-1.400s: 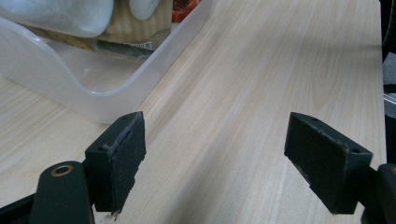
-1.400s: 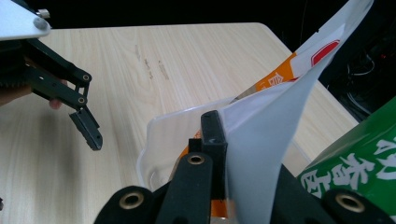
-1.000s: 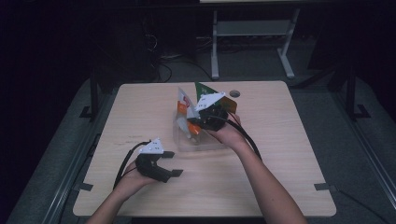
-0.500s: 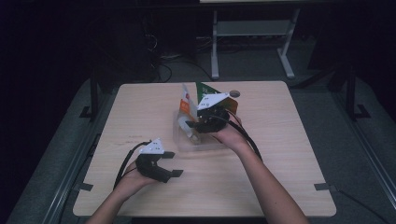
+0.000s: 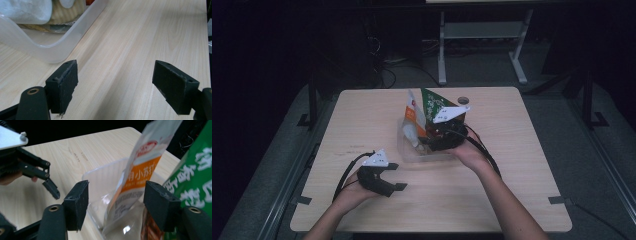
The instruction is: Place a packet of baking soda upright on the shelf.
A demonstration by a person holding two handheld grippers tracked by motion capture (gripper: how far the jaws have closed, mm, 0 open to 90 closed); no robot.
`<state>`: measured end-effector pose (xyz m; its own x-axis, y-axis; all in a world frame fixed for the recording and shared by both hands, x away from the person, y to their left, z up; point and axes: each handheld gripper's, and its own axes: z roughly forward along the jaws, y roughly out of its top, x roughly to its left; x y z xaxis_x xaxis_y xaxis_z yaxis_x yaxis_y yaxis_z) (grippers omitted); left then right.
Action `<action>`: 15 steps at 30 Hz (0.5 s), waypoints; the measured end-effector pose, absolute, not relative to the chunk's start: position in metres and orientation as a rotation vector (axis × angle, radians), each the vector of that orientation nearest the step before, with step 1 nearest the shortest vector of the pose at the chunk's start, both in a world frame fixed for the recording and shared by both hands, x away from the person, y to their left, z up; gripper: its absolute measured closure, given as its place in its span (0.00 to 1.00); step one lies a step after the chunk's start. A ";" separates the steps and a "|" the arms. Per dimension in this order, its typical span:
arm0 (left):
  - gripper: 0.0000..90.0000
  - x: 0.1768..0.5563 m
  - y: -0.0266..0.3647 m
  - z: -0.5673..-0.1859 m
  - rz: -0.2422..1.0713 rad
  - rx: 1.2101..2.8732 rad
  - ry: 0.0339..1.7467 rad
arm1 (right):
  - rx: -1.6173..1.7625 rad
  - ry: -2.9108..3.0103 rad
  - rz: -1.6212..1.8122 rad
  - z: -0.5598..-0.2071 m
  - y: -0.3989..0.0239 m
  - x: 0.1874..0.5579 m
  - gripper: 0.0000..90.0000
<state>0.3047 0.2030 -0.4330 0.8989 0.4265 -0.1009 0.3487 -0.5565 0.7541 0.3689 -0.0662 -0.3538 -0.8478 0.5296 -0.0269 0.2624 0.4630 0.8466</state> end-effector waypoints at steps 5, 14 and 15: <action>0.22 0.305 0.204 -0.433 0.130 2.224 0.540 | 0.693 2.438 1.336 -0.358 -0.081 0.359 0.38; 0.22 0.302 0.203 -0.429 0.143 2.253 0.520 | 0.717 2.468 1.342 -0.370 -0.110 0.342 0.34; 0.22 0.303 0.203 -0.428 0.146 2.259 0.516 | 0.725 2.471 1.346 -0.372 -0.113 0.340 0.33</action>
<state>0.3026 0.2028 -0.4278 0.9102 0.4099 -0.0594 0.3178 -0.5993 0.7348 0.3402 -0.1131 -0.3716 -0.8494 0.5270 0.0287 0.3100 0.4542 0.8353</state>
